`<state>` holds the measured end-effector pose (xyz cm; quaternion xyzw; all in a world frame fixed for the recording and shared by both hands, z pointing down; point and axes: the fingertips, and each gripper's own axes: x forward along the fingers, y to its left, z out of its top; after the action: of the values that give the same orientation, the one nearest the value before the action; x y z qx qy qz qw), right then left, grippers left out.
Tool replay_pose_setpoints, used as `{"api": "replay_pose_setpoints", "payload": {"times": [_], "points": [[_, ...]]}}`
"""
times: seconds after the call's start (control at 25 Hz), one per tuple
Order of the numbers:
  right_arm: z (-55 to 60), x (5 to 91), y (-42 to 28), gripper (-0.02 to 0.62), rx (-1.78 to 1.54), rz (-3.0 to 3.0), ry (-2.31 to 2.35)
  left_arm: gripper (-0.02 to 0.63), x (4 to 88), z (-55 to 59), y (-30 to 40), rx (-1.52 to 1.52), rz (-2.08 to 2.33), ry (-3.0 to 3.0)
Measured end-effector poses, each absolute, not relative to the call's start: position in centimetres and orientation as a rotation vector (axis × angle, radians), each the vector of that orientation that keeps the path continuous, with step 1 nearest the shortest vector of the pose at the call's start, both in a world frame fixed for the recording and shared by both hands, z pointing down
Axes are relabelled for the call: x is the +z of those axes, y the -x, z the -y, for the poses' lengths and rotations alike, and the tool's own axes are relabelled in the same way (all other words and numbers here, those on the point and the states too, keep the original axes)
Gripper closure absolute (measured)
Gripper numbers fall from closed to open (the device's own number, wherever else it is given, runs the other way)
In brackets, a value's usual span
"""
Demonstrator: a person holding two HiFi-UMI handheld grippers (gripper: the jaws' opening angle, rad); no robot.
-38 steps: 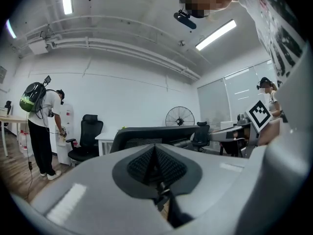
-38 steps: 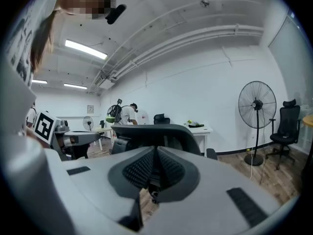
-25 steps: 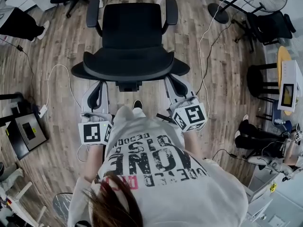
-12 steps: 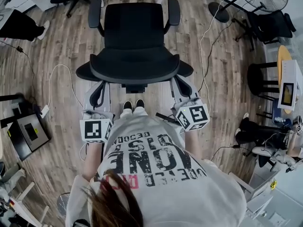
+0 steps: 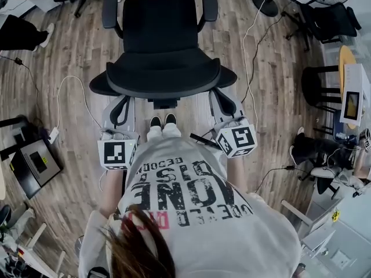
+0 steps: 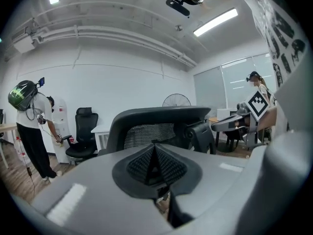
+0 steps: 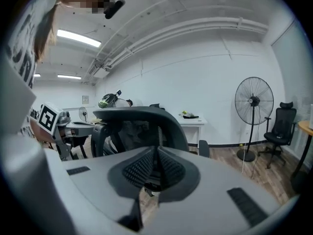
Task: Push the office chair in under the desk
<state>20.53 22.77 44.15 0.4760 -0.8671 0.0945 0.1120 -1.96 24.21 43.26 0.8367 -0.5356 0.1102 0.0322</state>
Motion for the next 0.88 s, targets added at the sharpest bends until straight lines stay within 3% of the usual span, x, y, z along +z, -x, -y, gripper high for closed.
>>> {"api": "replay_pose_setpoints", "payload": {"times": [0.2, 0.32, 0.88], "points": [[-22.8, 44.7, -20.5, 0.565, 0.179, 2.516, -1.244, 0.586, 43.6, -24.1, 1.6, 0.568, 1.595, -2.709], [-22.5, 45.5, -19.9, 0.458, 0.134, 2.487, -1.125, 0.454, 44.5, -23.9, 2.2, 0.724, 1.504, -2.756], [-21.7, 50.8, -19.2, 0.395, -0.074, 2.245, -0.752, 0.425, 52.3, -23.7, 3.4, 1.486, 1.054, -2.793]]}}
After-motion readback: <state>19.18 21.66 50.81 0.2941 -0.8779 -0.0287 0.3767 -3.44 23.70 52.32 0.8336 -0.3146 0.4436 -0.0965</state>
